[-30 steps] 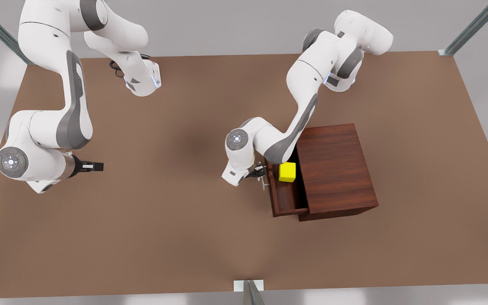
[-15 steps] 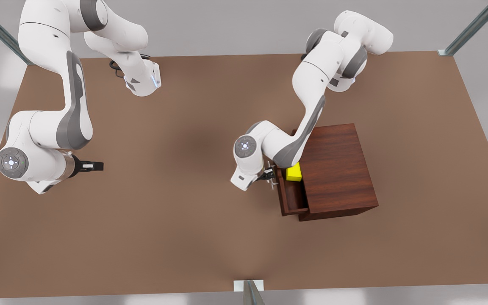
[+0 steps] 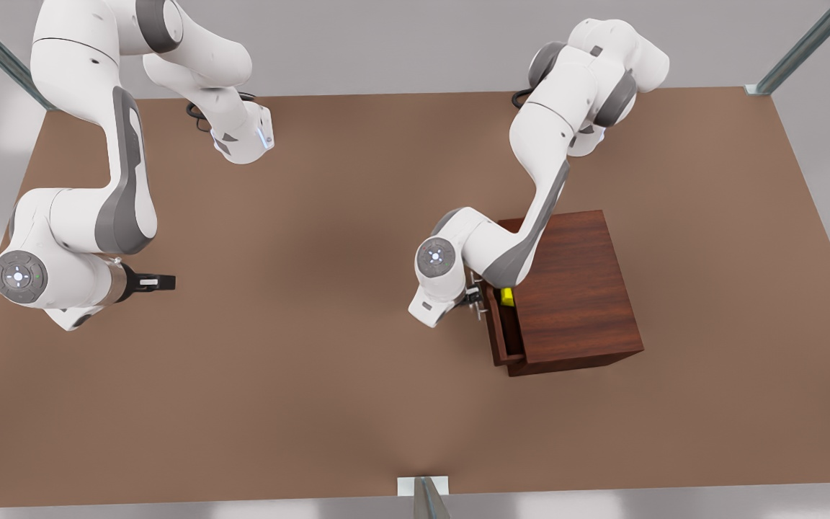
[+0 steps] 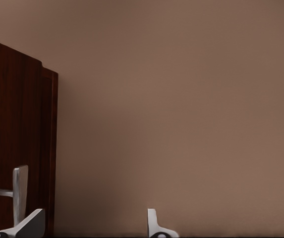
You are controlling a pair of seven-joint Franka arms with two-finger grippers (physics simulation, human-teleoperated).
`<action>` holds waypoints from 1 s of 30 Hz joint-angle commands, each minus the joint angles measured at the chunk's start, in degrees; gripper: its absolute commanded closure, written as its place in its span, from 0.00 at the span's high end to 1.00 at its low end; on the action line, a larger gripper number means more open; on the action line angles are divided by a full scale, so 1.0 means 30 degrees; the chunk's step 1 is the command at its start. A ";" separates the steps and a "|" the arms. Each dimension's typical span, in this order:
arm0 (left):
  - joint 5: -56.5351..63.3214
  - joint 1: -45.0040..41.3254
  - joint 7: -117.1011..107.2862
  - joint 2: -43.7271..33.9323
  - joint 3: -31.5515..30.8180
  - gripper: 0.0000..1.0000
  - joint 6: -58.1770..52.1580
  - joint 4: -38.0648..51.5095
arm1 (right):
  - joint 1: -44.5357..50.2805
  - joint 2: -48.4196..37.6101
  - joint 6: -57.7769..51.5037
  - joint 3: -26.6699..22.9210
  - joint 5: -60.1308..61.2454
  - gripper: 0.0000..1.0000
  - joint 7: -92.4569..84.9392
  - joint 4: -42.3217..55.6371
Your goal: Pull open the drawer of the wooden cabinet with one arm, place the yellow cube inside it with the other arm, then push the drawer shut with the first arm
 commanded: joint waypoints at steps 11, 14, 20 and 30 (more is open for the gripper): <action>-0.0541 0.0528 0.1462 -0.0168 0.0149 1.00 -0.2128 -0.0107 | 0.0000 0.0008 -0.0001 -0.0028 -0.0018 1.00 -0.0241 0.0009; -0.0512 0.0732 0.1697 -0.0285 0.0207 1.00 -0.2568 -0.0136 | 0.0000 0.0008 -0.0029 -0.0028 -0.0019 1.00 -0.0241 0.0009; -0.0483 0.1172 0.1726 -0.0256 0.0325 1.00 -0.2773 -0.0136 | 0.0000 0.0008 0.0000 -0.0028 -0.0048 1.00 -0.0270 0.0009; -0.0571 0.2136 0.4118 -0.5117 0.0558 1.00 -0.7106 0.1329 | 0.0000 0.0008 0.0000 -0.0057 -0.0048 1.00 -0.0270 0.0009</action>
